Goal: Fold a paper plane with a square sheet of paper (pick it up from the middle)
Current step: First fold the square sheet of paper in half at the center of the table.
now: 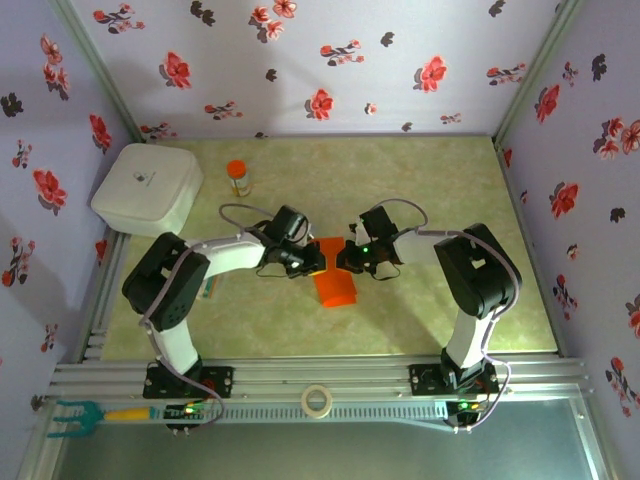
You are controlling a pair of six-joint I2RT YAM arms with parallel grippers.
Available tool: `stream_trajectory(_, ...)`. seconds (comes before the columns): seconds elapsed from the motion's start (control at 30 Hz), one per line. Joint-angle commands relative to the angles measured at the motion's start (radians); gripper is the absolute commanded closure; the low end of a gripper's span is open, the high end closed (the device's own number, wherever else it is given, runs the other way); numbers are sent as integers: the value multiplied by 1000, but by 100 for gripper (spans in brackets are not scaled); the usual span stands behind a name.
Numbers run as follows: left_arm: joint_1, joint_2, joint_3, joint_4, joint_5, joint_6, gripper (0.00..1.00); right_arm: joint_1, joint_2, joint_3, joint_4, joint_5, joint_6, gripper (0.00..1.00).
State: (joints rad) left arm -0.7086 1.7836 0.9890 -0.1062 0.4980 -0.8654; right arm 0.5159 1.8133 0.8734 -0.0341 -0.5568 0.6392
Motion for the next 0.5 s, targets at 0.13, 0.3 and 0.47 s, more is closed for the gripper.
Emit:
stream_trajectory(0.13,-18,40,-39,33,44,-25,100,-8,27,-47,-127,122,15,100)
stream_trajectory(0.3,-17,57,-80,48,32,-16,100,-8,26,-48,-127,124,13,100)
stream_trajectory(0.47,-11,68,-83,-57,-17,52,100,-8,31,-51,-128,124,14,100)
